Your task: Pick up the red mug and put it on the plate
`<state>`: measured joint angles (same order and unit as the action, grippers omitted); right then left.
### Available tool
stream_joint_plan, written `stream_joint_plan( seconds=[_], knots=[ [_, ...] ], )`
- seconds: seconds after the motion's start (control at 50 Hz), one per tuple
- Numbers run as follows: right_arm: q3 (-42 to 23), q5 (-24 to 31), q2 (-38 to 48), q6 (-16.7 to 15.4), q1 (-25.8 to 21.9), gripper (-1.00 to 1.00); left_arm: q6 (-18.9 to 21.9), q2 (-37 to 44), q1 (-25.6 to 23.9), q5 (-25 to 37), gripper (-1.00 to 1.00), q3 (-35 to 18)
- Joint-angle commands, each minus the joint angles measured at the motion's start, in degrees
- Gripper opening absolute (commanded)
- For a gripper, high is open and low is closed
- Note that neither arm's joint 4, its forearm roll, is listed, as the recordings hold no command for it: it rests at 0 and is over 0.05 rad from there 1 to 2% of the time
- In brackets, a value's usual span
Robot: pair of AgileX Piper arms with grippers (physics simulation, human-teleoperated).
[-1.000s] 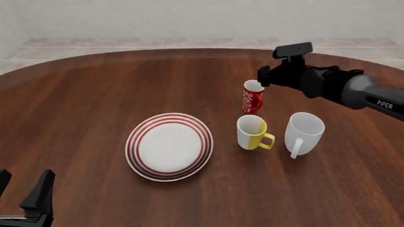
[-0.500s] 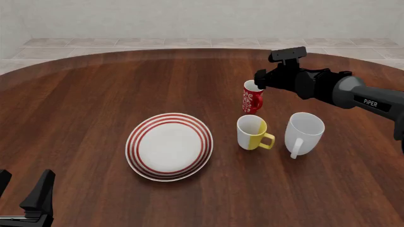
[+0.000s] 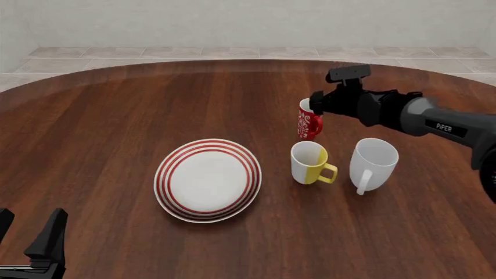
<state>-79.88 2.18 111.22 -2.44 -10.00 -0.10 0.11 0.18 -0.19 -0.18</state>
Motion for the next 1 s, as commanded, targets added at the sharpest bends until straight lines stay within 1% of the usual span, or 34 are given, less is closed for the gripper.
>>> stream_joint_plan(
  seconds=[0.02,0.64,1.0],
  knots=[
    [0.04,-0.40,0.60,0.53,0.22,1.00,-0.04,-0.01,0.02,0.04,1.00,-0.05],
    [0.65,-1.47,2.12,0.76,0.02,1.00,0.21,-0.06,-0.06,-0.11,1.00,0.02],
    [-0.23,-1.84,4.08,0.79,0.15,1.00,-0.17,-0.06,0.09,-0.02,1.00,-0.02]
  ],
)
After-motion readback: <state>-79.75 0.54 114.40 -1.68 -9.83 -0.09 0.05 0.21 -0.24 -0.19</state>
